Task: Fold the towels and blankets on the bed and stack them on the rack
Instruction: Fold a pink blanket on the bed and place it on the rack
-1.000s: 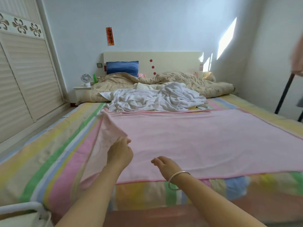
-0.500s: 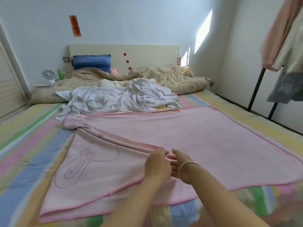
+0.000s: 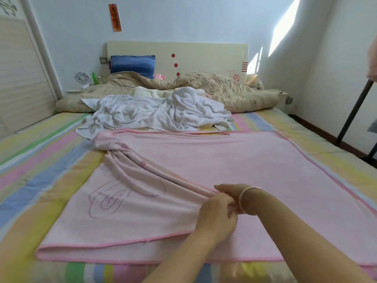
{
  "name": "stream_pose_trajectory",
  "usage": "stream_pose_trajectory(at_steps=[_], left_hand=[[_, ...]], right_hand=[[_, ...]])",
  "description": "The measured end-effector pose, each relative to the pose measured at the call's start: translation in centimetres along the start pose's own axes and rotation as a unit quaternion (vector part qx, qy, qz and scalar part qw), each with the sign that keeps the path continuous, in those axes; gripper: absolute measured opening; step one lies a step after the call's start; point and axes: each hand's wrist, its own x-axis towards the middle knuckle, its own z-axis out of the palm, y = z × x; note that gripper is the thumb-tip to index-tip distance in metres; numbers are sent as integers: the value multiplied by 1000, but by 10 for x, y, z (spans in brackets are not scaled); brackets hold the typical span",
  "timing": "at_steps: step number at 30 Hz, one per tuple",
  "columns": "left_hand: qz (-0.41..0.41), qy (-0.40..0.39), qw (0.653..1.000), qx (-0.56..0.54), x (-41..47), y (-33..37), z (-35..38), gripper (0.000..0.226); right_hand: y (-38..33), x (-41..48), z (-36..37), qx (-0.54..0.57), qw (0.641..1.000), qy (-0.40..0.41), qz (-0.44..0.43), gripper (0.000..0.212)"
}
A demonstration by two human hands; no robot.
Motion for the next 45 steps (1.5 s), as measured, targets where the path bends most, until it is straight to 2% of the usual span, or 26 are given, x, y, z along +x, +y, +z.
stream_pose_trajectory(at_steps=[4, 7, 10, 13, 15, 21, 26, 29, 32, 35, 37, 38, 39, 41, 43, 45], left_hand=[[9, -6, 1000, -3, 10, 31, 35, 26], [18, -8, 1000, -9, 26, 52, 56, 32], [28, -11, 999, -16, 41, 77, 83, 30], [19, 13, 999, -32, 53, 117, 129, 18], [14, 15, 999, -45, 58, 142, 161, 19], [27, -81, 995, -53, 76, 207, 239, 30], [15, -111, 994, -9, 78, 220, 278, 25], [38, -80, 996, -12, 80, 222, 287, 22], [69, -65, 996, -2, 82, 241, 285, 25], [80, -92, 991, 48, 77, 246, 289, 23], [80, -72, 988, 110, 70, 237, 291, 13], [74, -101, 985, 119, 67, 234, 289, 15], [83, -106, 983, 128, 64, 229, 291, 24], [118, -67, 984, 114, 58, 220, 297, 33], [129, -34, 987, 85, 51, 211, 287, 21], [141, -8, 985, 98, 48, 202, 282, 16]], right_hand=[[1, 5, -42, -53, 997, 29, -58, 19], [13, 15, -84, -13, 989, 89, -115, 8], [32, 22, -135, 25, 979, 145, -140, 8], [65, 20, -197, 46, 972, 184, -139, 10], [87, 17, -232, 46, 971, 196, -133, 11], [137, 4, -324, 61, 959, 260, -95, 7], [159, 2, -340, 58, 962, 249, -91, 6], [157, 11, -345, -39, 946, 303, -106, 6], [157, 9, -361, -80, 934, 333, -98, 9], [170, 4, -364, -161, 940, 285, -92, 8], [177, 3, -359, -238, 934, 251, -93, 9], [178, 2, -357, -251, 930, 250, -94, 9], [178, 1, -356, -251, 929, 254, -97, 8], [180, -4, -354, -227, 929, 277, -96, 8], [189, -10, -353, -198, 929, 302, -81, 11], [199, -18, -351, -202, 929, 303, -58, 22]])
